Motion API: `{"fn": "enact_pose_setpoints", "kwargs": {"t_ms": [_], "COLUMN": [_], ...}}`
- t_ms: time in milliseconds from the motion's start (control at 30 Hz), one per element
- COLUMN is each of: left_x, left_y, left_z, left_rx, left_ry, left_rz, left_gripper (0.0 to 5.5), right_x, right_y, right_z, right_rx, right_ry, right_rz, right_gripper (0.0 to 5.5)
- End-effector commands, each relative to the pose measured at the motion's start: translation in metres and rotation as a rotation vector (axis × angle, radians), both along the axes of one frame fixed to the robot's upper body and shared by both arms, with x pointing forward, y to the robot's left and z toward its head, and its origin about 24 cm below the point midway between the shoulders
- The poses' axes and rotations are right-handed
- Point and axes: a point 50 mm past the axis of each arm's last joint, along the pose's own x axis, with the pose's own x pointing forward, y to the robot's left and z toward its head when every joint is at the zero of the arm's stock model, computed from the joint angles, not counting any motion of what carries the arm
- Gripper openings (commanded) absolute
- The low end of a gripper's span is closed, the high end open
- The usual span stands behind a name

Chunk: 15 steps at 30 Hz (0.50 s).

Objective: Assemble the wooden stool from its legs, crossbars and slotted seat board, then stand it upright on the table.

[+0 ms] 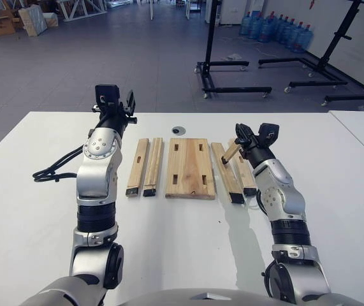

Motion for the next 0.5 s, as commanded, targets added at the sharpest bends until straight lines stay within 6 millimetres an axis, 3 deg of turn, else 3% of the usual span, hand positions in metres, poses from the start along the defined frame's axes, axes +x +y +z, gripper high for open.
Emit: {"fn": "enact_pose_setpoints", "kwargs": {"t_ms": [33, 500], "left_x": [-0.0007, -0.0018], "left_y": [0.0011, 0.002], "left_z": [-0.0033, -0.0053], "left_rx": [0.002, 0.001], "left_ry": [0.013, 0.017], "left_rz": [0.009, 0.016], "left_gripper": [2.38, 2.38], "right_x": [-0.0014, -0.0048], "right_y": [-0.0007, -0.0059], "right_z": [-0.0073, -0.0083], "right_rx": [-0.019, -0.031], "right_ry": [0.03, 0.031], "right_rz": [-0.003, -0.034], "right_gripper": [0.41, 0.41]}}
